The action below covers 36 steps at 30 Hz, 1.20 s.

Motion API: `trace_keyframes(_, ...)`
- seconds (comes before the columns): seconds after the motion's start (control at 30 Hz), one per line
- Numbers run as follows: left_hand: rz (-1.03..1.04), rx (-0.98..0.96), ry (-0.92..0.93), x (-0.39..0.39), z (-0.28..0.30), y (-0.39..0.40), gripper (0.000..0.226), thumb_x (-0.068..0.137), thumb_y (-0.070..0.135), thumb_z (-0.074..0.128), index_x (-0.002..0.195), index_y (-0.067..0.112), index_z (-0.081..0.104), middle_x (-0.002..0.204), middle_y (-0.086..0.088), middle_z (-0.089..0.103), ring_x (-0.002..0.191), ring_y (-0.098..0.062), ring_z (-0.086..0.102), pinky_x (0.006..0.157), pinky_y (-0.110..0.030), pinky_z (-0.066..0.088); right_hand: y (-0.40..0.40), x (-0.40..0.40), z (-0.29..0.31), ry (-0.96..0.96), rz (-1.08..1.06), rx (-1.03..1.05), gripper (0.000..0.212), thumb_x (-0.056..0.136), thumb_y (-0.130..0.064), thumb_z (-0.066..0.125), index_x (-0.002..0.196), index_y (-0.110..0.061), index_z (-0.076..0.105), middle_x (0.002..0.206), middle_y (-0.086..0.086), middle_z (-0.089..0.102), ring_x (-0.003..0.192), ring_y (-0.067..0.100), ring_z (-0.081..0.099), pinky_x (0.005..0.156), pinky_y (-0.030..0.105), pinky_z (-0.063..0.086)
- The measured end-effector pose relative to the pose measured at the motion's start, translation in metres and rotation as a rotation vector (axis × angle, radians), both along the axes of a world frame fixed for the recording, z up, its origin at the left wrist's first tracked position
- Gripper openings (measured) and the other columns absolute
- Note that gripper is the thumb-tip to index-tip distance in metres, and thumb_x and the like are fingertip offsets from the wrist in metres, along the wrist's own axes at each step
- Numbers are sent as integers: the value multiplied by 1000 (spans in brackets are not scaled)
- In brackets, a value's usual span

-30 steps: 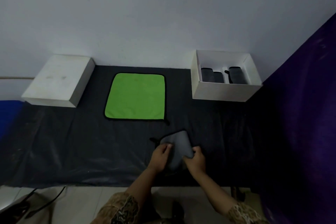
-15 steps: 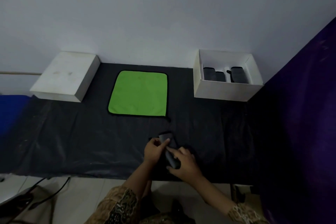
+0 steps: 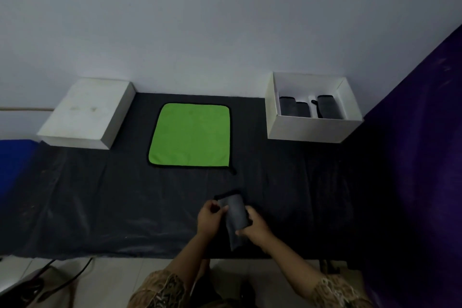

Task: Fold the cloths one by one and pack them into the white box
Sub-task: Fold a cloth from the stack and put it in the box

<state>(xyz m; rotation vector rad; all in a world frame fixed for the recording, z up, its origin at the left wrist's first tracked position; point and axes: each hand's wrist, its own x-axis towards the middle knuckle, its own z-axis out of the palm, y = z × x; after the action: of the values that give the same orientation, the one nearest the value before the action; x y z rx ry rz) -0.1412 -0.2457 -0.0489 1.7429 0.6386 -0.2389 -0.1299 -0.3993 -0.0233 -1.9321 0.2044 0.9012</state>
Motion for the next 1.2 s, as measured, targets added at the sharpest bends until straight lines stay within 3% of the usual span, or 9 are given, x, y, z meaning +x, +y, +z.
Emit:
trace_keyframes(0.1,51,-156,-20,19,4,6,28,74,21,77,88,11,55,90,-8,65,84,-18,61,79,-30,51,1,12,10,40,-95,174,71,79,8,63,140,-14,34,131,4,50,112,14,48,73,14,47)
trace_keyframes(0.2,-179,-247,-15,58,17,16,43,72,50,70,78,8,66,85,-11,72,80,-18,63,73,-33,47,7,37,19,30,-238,315,70,76,16,60,136,-14,38,116,-3,58,103,10,56,73,16,51)
trace_keyframes(0.37,-238,-256,-132,129,67,17,34,82,31,66,59,15,47,54,4,47,55,-6,42,56,-21,37,15,90,47,-49,-390,439,66,74,20,60,132,-6,42,121,11,60,102,15,60,80,21,53)
trace_keyframes(0.53,-299,-218,-246,199,103,1,40,85,34,64,59,7,50,59,-6,49,57,-8,44,58,-25,37,11,149,94,-66,-605,694,33,91,-11,56,124,-10,54,116,10,67,102,20,66,82,26,57)
trace_keyframes(0.63,-329,-228,-322,231,125,-18,42,85,38,63,72,-2,63,72,-17,65,68,-10,54,68,-29,45,-2,186,116,-179,-671,599,38,92,-30,56,124,-9,54,118,9,66,108,20,64,89,30,53)
trace_keyframes(0.83,-407,-425,-277,291,154,-62,41,78,33,72,98,-3,66,83,-5,69,80,-13,66,79,-28,55,-48,268,134,-371,-713,327,48,88,-45,56,128,-19,50,126,4,58,112,23,58,99,42,48)
trace_keyframes(1.0,-415,-177,-289,332,154,-97,48,74,37,75,109,5,65,102,-16,72,97,-30,69,86,-41,57,-85,334,135,-439,-650,284,41,94,-28,53,129,-8,45,124,11,56,93,17,59,68,25,50)
trace_keyframes(1.1,-451,258,-247,352,143,-114,75,65,65,59,119,13,62,119,-11,65,116,-28,57,102,-38,43,-96,361,114,-399,-623,287,41,94,-27,53,130,-10,44,131,10,54,104,20,56,77,29,50)
trace_keyframes(1.2,-458,504,-144,363,129,-122,74,75,62,60,134,20,47,141,-15,42,133,-33,32,110,-38,25,-102,382,92,-337,-548,261,47,95,-27,51,138,-15,37,134,3,48,117,20,49,93,32,44)
